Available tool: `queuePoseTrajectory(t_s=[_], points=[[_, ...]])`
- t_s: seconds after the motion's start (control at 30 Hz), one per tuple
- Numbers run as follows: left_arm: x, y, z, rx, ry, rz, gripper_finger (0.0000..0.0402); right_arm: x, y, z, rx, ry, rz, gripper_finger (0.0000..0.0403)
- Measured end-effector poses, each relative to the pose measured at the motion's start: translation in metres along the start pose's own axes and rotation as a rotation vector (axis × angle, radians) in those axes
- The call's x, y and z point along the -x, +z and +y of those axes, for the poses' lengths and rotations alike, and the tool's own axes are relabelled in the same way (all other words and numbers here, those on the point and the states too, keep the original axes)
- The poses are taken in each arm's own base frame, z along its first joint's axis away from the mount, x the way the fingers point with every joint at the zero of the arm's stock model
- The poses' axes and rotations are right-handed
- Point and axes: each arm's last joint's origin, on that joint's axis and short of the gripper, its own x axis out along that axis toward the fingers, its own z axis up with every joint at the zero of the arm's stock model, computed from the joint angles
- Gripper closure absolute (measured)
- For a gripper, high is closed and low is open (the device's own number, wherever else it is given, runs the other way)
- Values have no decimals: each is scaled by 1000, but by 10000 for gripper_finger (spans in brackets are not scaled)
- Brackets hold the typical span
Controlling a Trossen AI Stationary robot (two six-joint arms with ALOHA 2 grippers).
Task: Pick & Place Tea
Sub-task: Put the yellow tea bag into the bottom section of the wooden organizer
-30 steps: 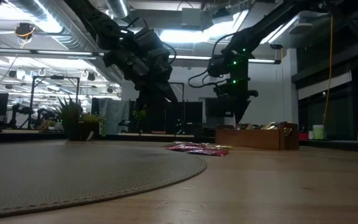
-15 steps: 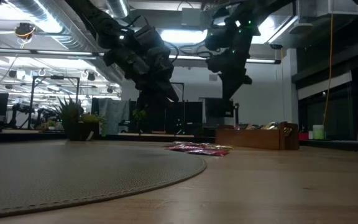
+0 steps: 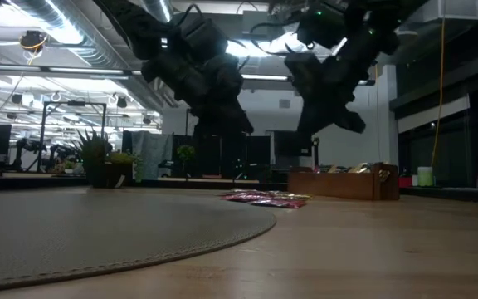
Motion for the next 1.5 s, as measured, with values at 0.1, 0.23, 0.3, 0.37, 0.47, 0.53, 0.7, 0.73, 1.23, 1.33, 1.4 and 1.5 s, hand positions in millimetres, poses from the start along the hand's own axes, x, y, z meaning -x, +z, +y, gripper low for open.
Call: queuePoseTrajectory(t_s=[0.1,0.23,0.3,0.37,0.47,0.53,0.7,0.73,1.23,1.33,1.4,1.5], points=[[-2,-1,-1,27,49,-16,277,-12,-13,2,-48,-5,-49,399],[-5,-1,8,118,59,-10,277,-26,-21,3,-51,-54,-54,399],[-11,-4,16,171,27,18,277,-32,-24,2,-46,-79,-42,399],[-17,-6,21,204,3,33,277,-38,-25,0,-44,-97,-34,399],[-27,-9,30,227,0,32,277,-47,-28,-4,-36,-148,-25,399],[-31,-12,33,239,6,43,277,-53,-28,-5,-32,-172,-48,399],[-37,-15,36,279,12,53,277,-76,-32,-15,-22,-212,1,399],[-38,-15,37,275,9,46,277,-80,-32,-16,-25,-206,11,399],[-42,-30,56,390,17,185,241,-95,-33,-15,-24,-146,0,399],[-48,-33,62,408,-23,200,225,-96,-33,-15,-22,-144,0,399],[-52,-34,63,408,-29,202,217,-96,-33,-15,-22,-140,-2,399],[-53,-34,64,393,-34,193,212,-96,-33,-14,-23,-122,8,399]])
